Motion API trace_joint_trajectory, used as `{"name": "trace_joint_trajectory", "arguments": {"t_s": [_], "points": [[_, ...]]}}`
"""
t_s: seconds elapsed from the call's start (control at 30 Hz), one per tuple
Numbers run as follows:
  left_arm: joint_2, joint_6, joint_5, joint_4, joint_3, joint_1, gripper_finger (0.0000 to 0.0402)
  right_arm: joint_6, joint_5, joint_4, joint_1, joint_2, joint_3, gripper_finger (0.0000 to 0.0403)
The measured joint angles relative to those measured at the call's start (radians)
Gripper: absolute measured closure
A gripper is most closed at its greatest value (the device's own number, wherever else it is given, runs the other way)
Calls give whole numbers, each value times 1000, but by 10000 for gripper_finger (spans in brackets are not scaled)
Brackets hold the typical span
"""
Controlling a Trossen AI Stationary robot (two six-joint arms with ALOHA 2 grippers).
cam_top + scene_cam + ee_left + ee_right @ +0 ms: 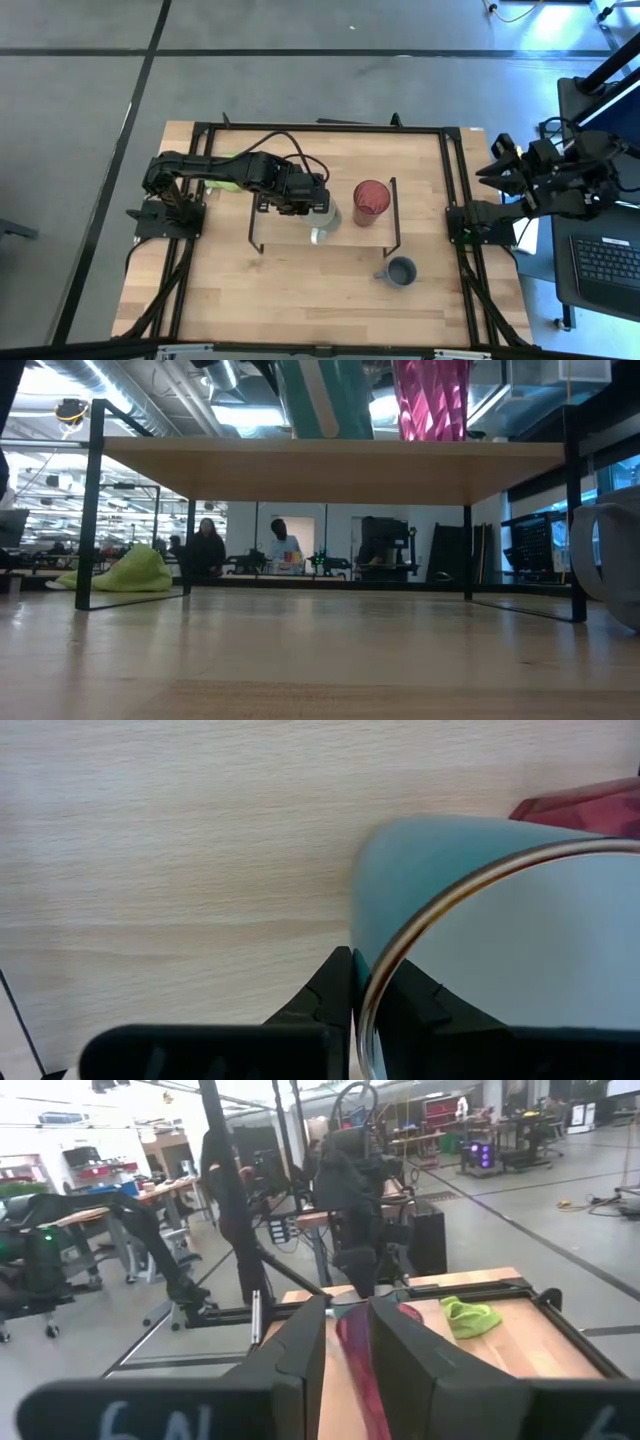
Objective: Stack small to large cups/mugs on shelf
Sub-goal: Put the white mug on the shelf
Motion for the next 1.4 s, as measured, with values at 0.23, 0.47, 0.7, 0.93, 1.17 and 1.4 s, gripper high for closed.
{"name": "trace_joint_trajectory", "arguments": {"t_s": [0.23,0.47,0.7,0.93,1.17,1.4], "points": [[-12,0,-32,-6,-2,3,374,-14,2,7,0,1,0,324],[-13,5,-39,-5,-2,3,373,-18,3,7,0,1,0,324],[-19,11,-41,14,-2,3,372,-31,11,7,0,1,0,324],[-19,24,-43,12,-2,3,354,-38,11,6,0,2,0,324],[-20,27,-52,17,1,3,340,-38,12,6,0,2,0,324],[-20,27,-52,19,1,3,341,-41,13,6,0,2,0,324]]}}
